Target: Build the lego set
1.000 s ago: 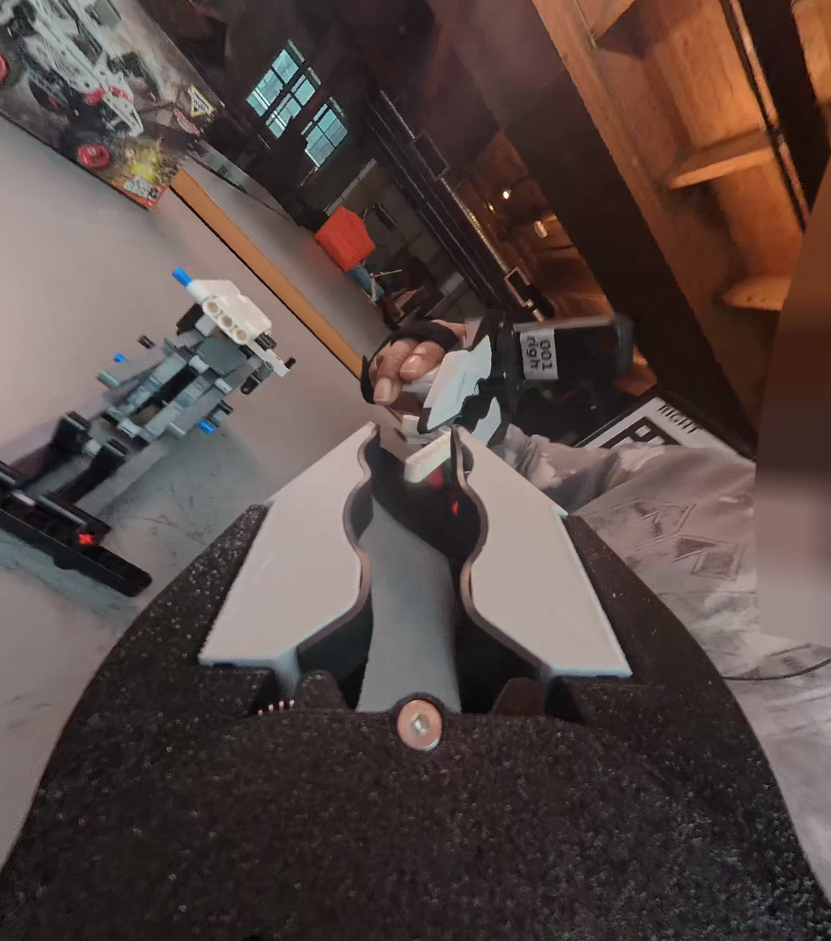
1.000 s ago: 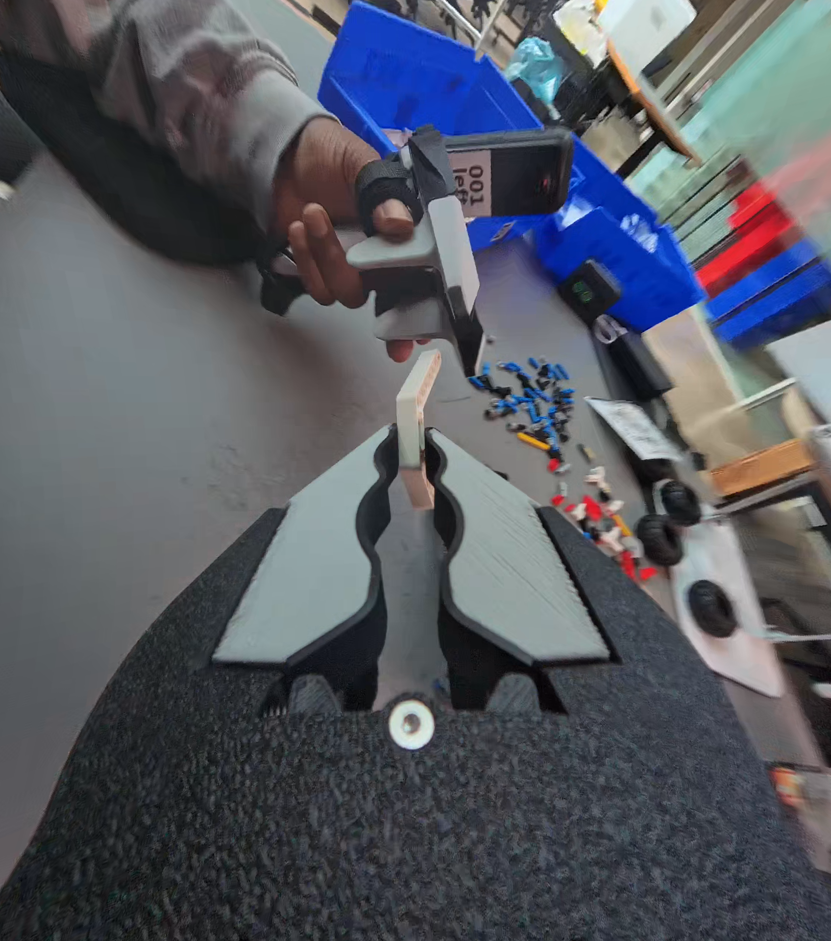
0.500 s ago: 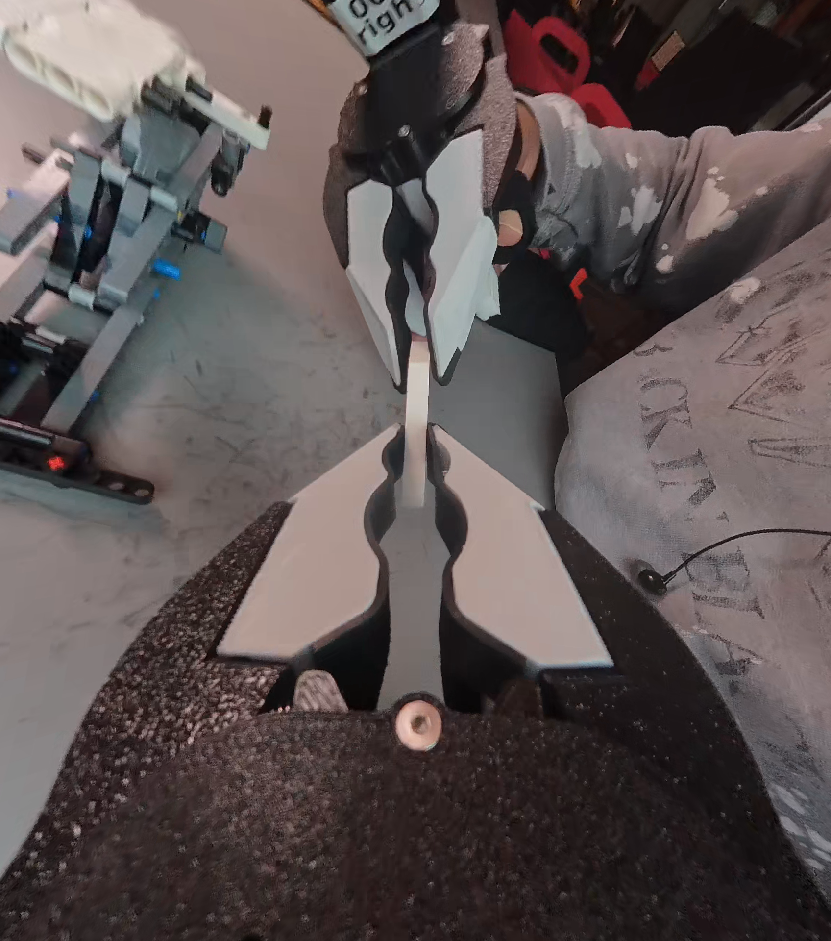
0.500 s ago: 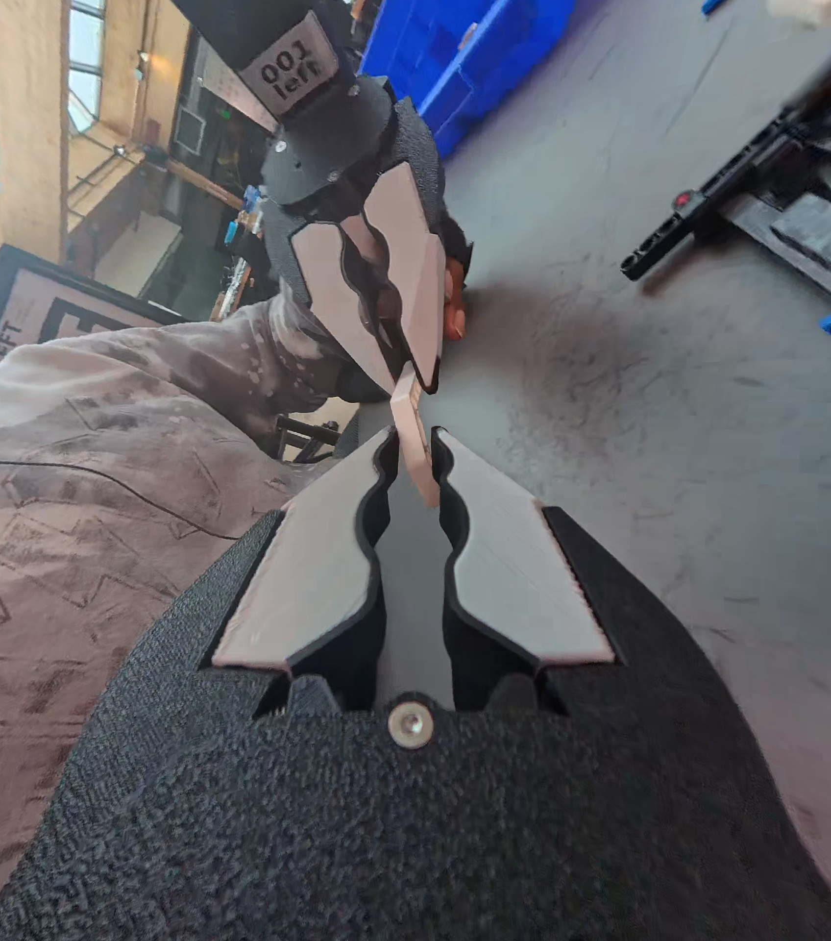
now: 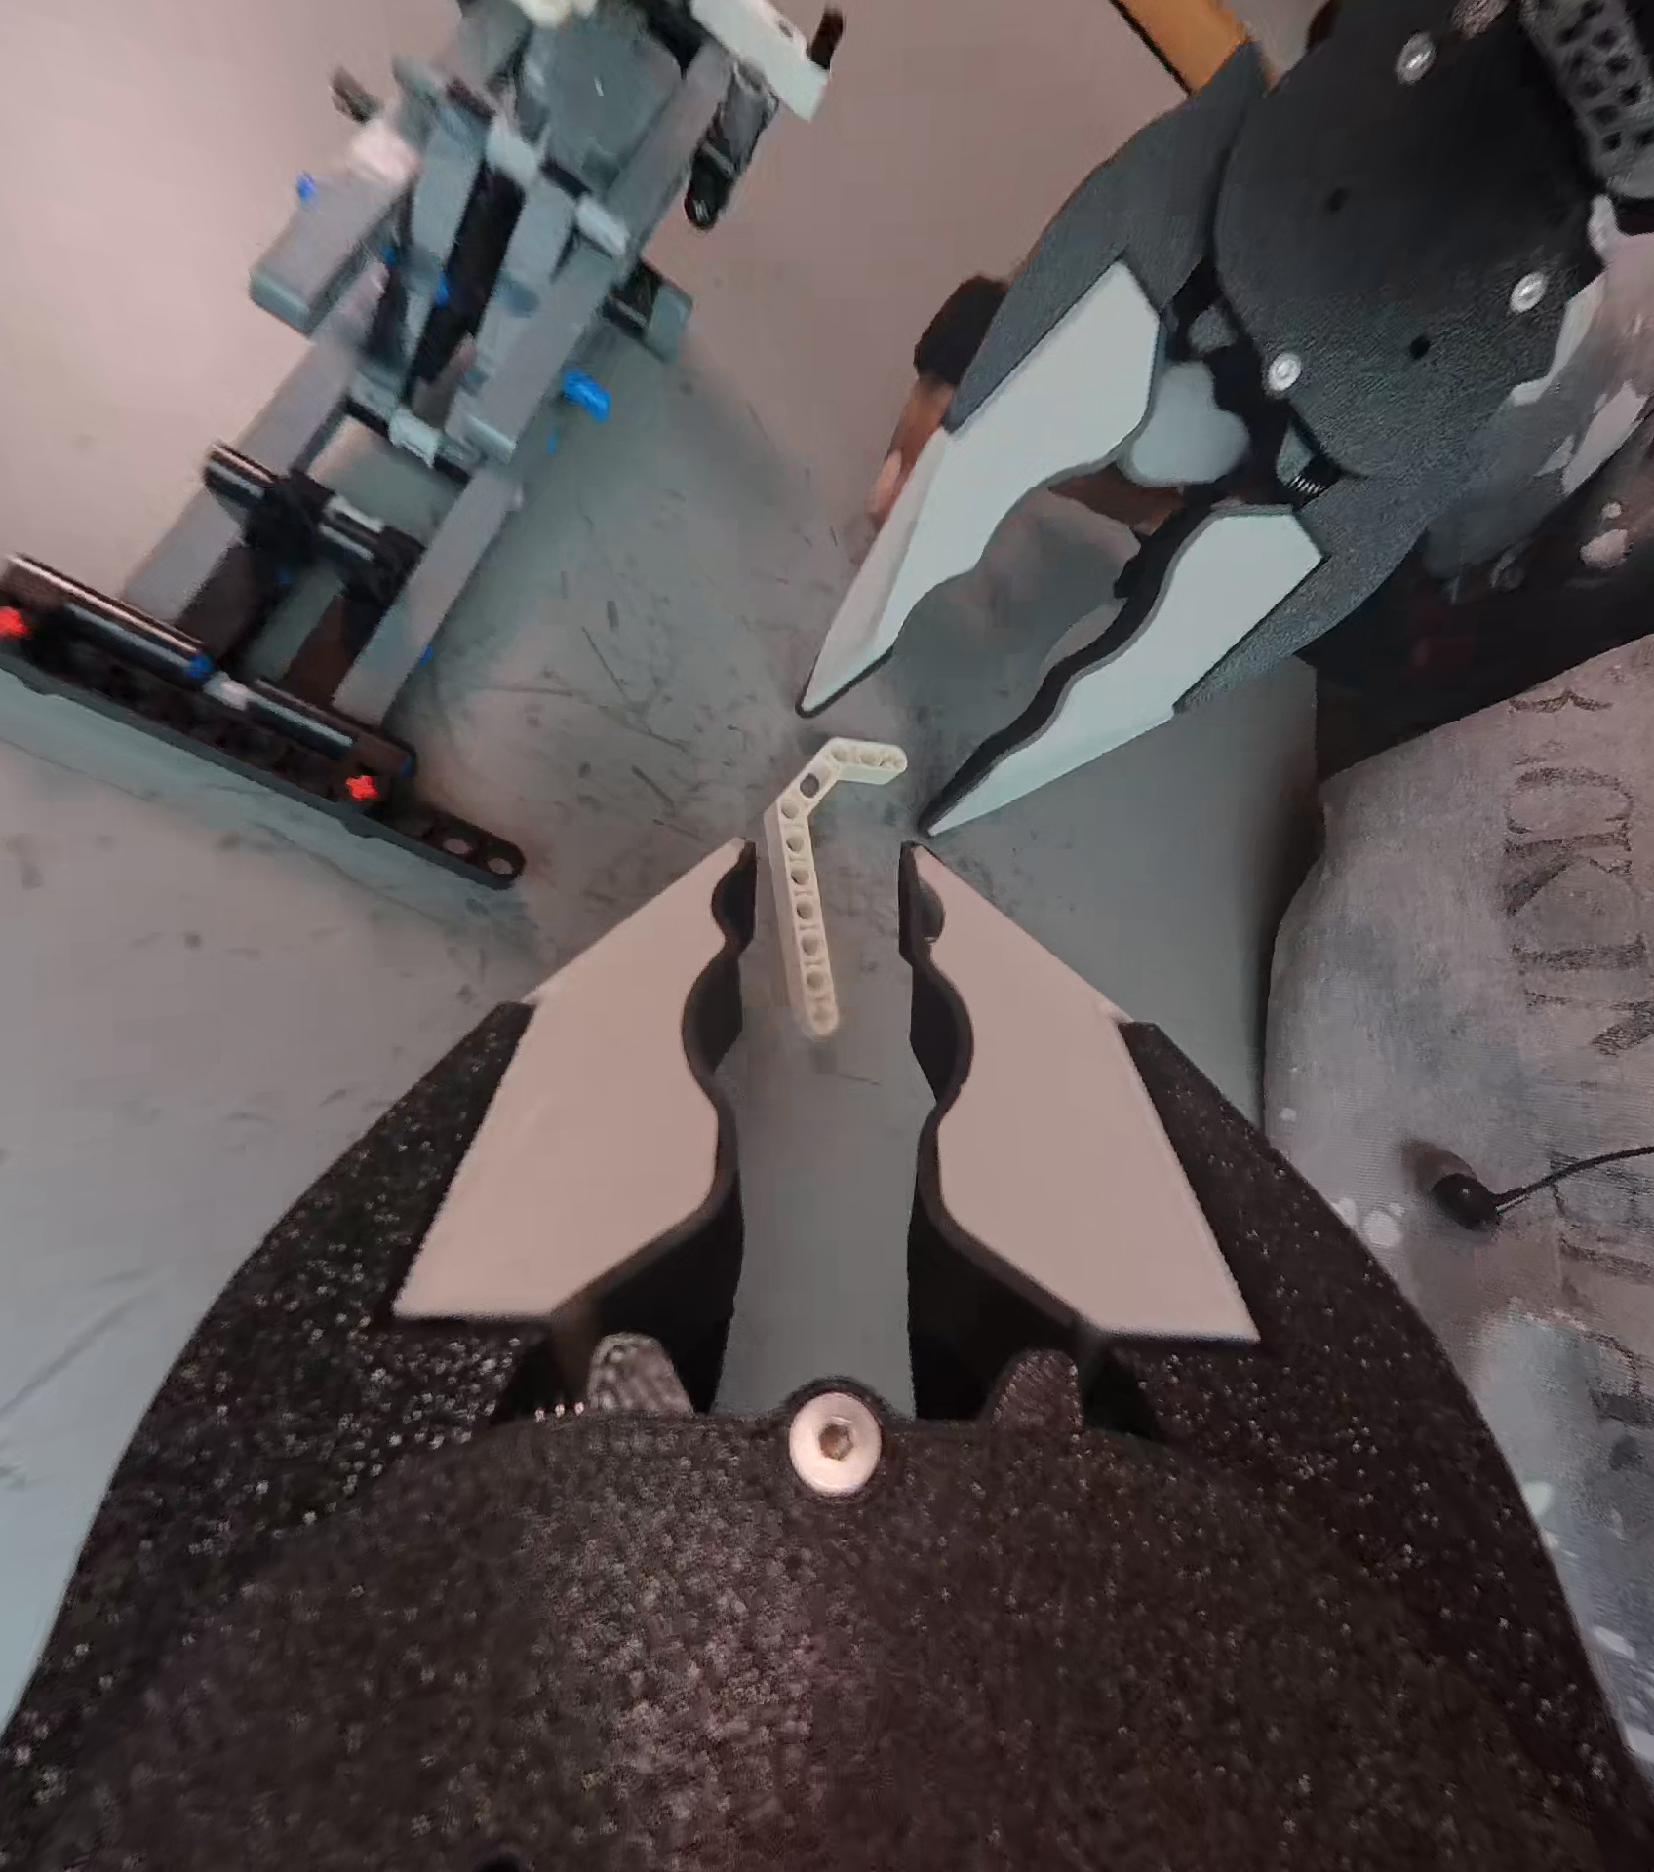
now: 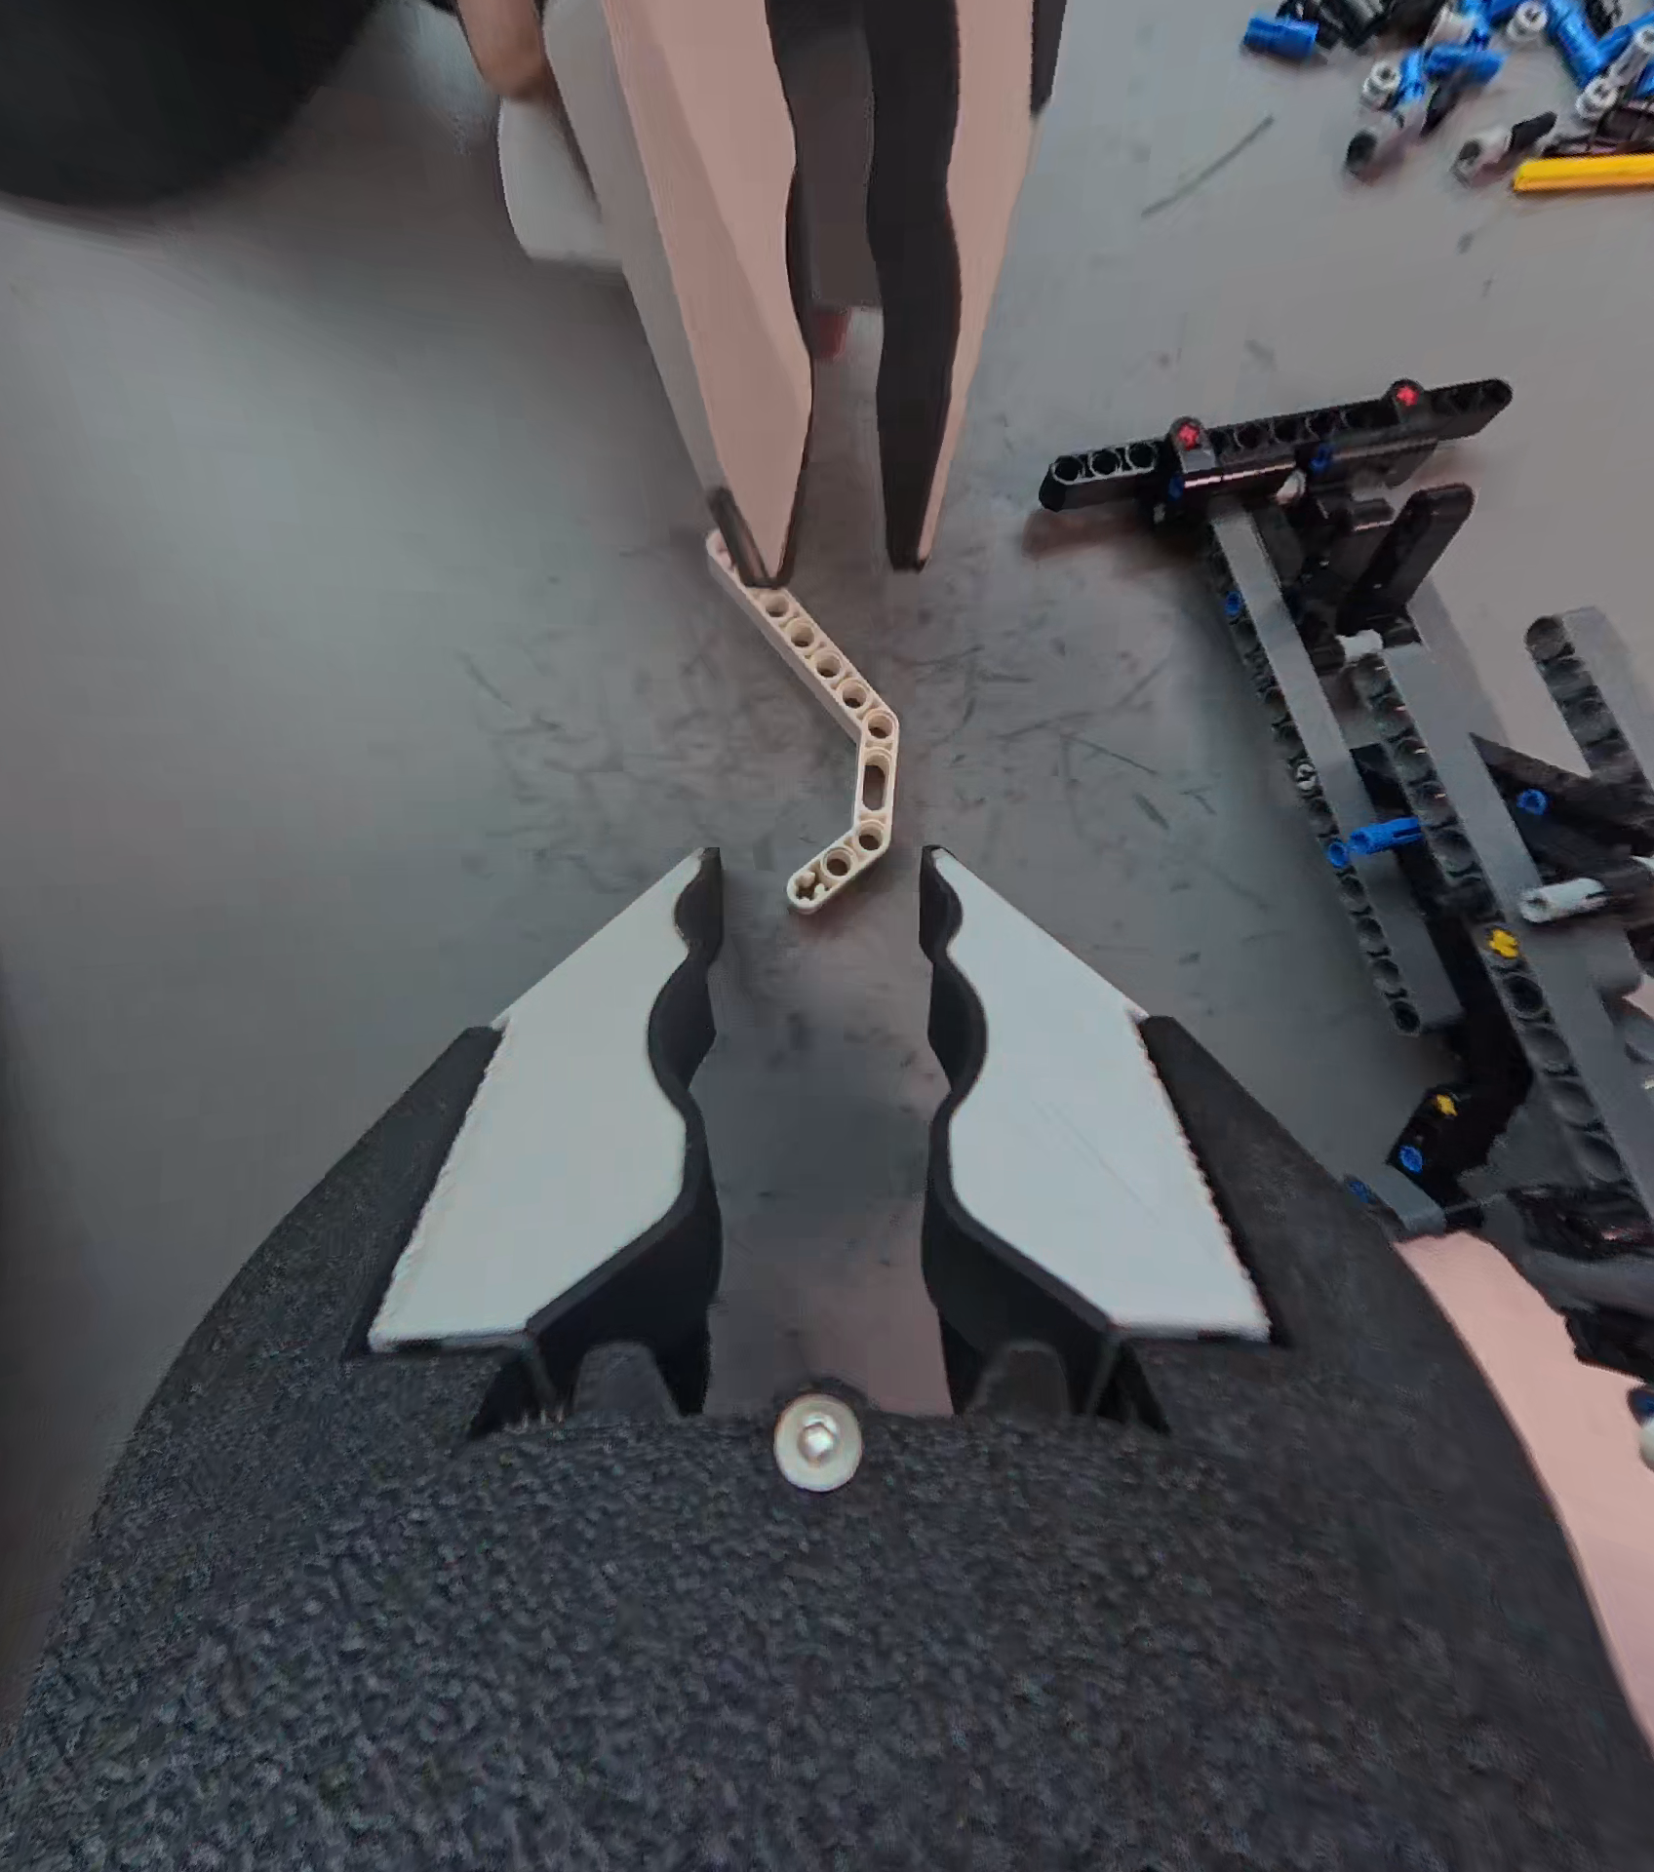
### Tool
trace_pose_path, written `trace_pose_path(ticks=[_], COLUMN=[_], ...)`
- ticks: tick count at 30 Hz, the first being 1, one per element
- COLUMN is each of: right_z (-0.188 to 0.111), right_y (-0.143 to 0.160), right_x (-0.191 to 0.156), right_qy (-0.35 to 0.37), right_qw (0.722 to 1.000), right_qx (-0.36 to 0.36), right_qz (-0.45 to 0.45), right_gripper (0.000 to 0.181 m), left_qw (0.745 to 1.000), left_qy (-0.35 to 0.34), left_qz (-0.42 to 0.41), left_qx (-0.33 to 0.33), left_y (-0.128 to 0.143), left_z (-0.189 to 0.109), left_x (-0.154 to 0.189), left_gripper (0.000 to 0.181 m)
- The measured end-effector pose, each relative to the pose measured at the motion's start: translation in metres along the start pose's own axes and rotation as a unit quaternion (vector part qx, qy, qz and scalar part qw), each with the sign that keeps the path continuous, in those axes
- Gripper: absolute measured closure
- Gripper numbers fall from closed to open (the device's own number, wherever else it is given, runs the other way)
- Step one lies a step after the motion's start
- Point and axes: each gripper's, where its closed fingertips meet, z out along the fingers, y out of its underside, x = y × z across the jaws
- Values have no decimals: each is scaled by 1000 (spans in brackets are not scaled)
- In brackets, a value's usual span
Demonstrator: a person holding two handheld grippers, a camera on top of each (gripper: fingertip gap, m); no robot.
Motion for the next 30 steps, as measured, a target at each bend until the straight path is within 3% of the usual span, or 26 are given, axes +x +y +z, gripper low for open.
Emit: trace_pose_path(ticks=[3, 6, 11, 13, 14, 15, 18, 19, 20, 21, 22, 30], right_z=[-3, -20, -61, -71, -75, -78, -83, -89, -93, -95, -98, -103], right_y=[-7, -24, -54, -56, -56, -55, -51, -52, -53, -52, -51, -42], right_x=[4, 10, 44, 55, 58, 58, 65, 69, 70, 73, 76, 89], right_qy=[-13, -27, 40, 79, 95, 102, 133, 144, 141, 133, 130, 136], right_qw=[999, 994, 969, 957, 953, 948, 942, 935, 931, 930, 927, 925], right_qx=[21, 85, 237, 275, 288, 300, 308, 323, 334, 338, 345, 348], right_qz=[46, 68, 52, 37, 25, 10, 10, 17, 31, 50, 70, 70], right_gripper=[150, 141, 135, 151, 178, 181, 181, 172, 147, 134, 131, 140], left_qw=[993, 967, 926, 921, 921, 918, 902, 898, 893, 887, 880, 881], left_qy=[-73, -191, -346, -371, -375, -386, -424, -432, -440, -452, -463, -461], left_qz=[64, 100, 61, 30, 17, 6, -36, -54, -68, -79, -86, -104], left_qx=[73, 138, 139, 116, 106, 96, 64, 63, 66, 62, 56, 21], left_y=[-23, -43, -46, -41, -40, -40, -38, -38, -38, -37, -34, -13], left_z=[-30, -76, -136, -143, -143, -143, -147, -149, -153, -157, -161, -153], left_x=[-17, -52, -126, -149, -158, -168, -197, -205, -212, -219, -225, -230], left_gripper=[154, 149, 142, 144, 146, 150, 155, 155, 155, 155, 155, 165])
